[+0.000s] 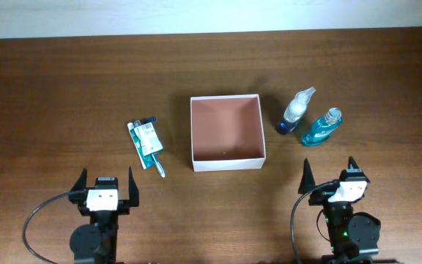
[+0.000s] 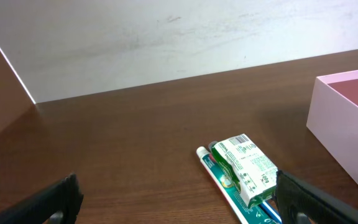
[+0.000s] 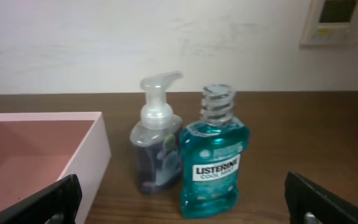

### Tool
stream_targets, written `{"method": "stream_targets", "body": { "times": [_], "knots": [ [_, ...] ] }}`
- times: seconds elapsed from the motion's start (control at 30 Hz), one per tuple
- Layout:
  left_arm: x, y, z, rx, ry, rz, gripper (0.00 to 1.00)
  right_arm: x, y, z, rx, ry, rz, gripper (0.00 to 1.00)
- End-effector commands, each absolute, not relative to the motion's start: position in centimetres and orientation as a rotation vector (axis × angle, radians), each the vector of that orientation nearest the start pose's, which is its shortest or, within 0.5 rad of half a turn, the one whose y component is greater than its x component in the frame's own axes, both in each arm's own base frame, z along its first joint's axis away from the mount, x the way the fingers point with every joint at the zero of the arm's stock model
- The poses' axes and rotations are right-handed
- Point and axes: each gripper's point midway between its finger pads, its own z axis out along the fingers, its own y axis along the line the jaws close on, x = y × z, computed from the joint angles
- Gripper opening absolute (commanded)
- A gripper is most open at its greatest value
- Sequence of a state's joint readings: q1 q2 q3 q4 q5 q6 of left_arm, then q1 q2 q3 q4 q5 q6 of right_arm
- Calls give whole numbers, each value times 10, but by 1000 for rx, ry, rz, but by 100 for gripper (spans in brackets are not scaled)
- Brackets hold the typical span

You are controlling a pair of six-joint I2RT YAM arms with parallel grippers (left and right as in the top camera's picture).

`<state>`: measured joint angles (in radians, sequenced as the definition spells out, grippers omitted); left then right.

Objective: Pack container
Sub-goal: 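Move right gripper over the blue Listerine bottle and lower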

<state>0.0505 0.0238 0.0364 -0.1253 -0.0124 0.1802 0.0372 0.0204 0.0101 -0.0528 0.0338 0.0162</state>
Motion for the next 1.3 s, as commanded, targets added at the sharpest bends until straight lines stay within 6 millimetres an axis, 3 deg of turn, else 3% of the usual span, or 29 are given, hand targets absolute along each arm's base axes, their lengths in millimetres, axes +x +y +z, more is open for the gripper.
{"method": "stream_targets", "body": {
  "times": [0.0, 0.23, 0.33, 0.53, 0.7, 0.9, 1.03, 1.27],
  "knots": [
    [244, 14, 154, 113, 1680, 198, 99, 246, -3, 176, 28, 1631, -29, 99],
    [244, 14, 154, 113, 1680, 198, 99, 257, -11, 201, -39, 1807, -158, 99],
    [244, 15, 154, 112, 1680, 199, 99, 279, -10, 223, -51, 1900, -163, 99],
    [244, 14, 154, 113, 1680, 198, 99, 318, -2, 229, -123, 2143, -147, 99],
    [244, 14, 154, 113, 1680, 198, 99, 345, 2, 203, -116, 2284, -116, 99],
    [244, 14, 154, 113, 1680, 198, 99, 347, -18, 193, -55, 2317, -209, 99],
    [244, 14, 154, 113, 1680, 198, 99, 345, -40, 192, 97, 2319, -192, 100],
    [244, 14, 154, 113, 1680, 198, 99, 351, -46, 181, 104, 2343, -117, 93]
  ]
}}
